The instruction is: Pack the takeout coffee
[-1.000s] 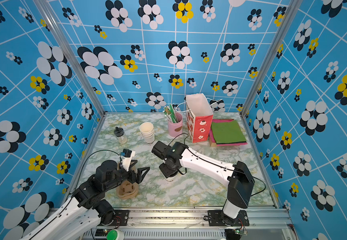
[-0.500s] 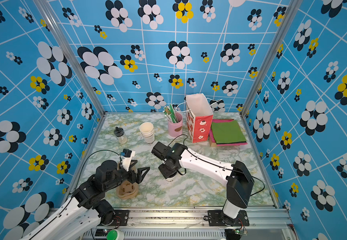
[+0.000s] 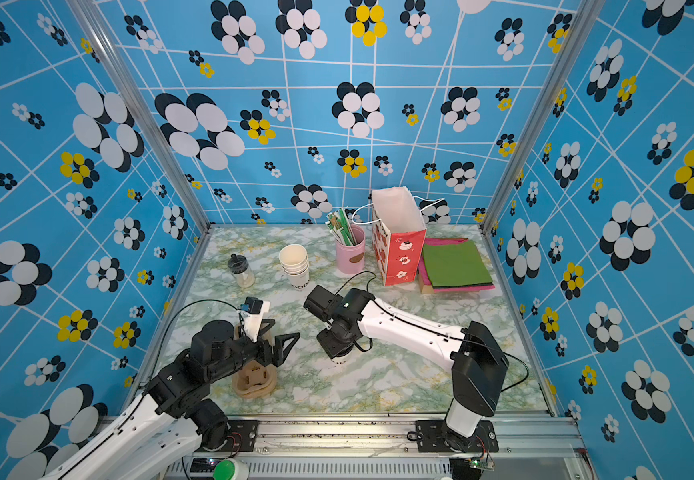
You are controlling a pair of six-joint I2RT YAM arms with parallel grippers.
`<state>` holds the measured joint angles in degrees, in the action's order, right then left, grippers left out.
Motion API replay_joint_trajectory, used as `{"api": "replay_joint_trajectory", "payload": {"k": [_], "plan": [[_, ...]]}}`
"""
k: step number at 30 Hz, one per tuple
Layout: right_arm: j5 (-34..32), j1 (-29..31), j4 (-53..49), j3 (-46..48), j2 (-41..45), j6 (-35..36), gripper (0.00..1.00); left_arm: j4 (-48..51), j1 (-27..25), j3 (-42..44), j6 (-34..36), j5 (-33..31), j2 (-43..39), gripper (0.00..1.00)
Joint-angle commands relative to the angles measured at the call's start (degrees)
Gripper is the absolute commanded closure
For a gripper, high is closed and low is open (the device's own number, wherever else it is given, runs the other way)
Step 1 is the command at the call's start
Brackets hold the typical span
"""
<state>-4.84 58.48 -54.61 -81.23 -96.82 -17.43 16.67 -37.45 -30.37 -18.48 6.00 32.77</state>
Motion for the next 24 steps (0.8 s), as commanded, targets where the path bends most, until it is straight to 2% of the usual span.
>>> {"api": "replay_joint_trajectory", "payload": {"k": [1,10,24], "plan": [[0.93,0.41,-0.85,2.19,-0.32,-0.54,0.32,-1.46,0.62,0.66,-0.37,0.46,-0.1,0.01],[-1.04,0.38,-3.16,3.15,-2.62,0.45,0.33,-1.79,0.8,0.7,-0.72,0.43,-0.01,0.01],[0.84,0.46,-5.67,6.11,-6.24,1.12,0.35,-2.34,0.98,0.59,-2.86,0.36,3.27,0.01]]}}
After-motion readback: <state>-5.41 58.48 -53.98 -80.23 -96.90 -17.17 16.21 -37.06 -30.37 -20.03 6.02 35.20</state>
